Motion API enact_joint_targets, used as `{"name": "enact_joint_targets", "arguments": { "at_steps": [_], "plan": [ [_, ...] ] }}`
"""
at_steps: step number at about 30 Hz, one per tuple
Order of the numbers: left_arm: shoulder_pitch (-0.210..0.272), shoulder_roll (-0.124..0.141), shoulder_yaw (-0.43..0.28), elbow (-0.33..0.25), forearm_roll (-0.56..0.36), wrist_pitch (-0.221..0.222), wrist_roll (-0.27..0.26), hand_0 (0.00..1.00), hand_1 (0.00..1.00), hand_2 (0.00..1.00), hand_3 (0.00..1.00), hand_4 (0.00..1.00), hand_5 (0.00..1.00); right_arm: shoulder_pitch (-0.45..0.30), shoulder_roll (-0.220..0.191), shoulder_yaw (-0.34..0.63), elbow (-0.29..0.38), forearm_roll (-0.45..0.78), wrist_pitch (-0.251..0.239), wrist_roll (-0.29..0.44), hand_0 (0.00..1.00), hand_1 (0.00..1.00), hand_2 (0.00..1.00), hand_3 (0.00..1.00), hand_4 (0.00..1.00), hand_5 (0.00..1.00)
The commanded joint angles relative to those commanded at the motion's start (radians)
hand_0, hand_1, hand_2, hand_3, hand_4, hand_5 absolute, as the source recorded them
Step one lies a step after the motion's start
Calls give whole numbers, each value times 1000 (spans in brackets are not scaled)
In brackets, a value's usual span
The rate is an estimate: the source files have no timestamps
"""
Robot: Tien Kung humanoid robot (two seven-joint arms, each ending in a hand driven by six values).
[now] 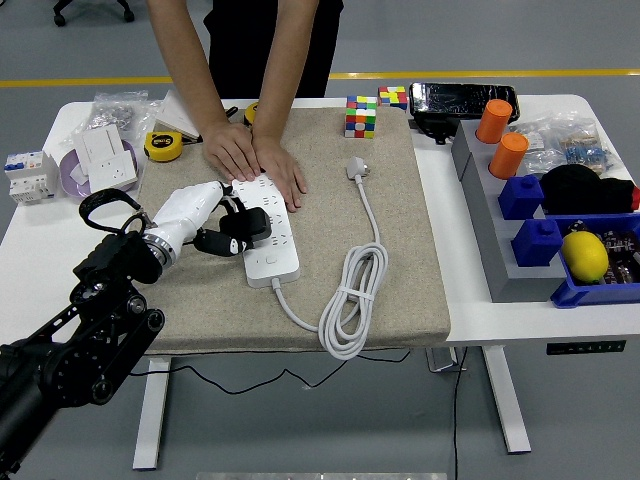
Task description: Pick up the plug,place it near the board,insert it into the board,press the button
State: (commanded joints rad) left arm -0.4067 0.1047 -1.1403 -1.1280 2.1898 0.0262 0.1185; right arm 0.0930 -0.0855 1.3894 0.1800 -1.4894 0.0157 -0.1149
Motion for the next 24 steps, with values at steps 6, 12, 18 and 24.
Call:
{"name": "enact_joint_targets", "arguments": {
  "at_steps": [6,12,18,24],
  "plan": [
    [-20,-8,-14,63,17,27,-17,729,704,457,361,451,2,5,0,-8,0,7,0,3,817,746,741,757,998,800],
    [-32,-20,-41,122,67,40,-27,726,702,465,373,462,2,1,-1,-5,0,-1,1,0,818,745,742,757,998,800],
    [-39,-18,-44,131,79,40,-29,725,700,470,377,472,2,1,-2,-8,0,-1,1,1,819,746,741,757,998,800],
    [-45,-12,-35,130,79,33,-27,725,700,472,383,474,2,3,-2,-7,0,-2,1,1,818,746,742,757,998,800]
  ]
}}
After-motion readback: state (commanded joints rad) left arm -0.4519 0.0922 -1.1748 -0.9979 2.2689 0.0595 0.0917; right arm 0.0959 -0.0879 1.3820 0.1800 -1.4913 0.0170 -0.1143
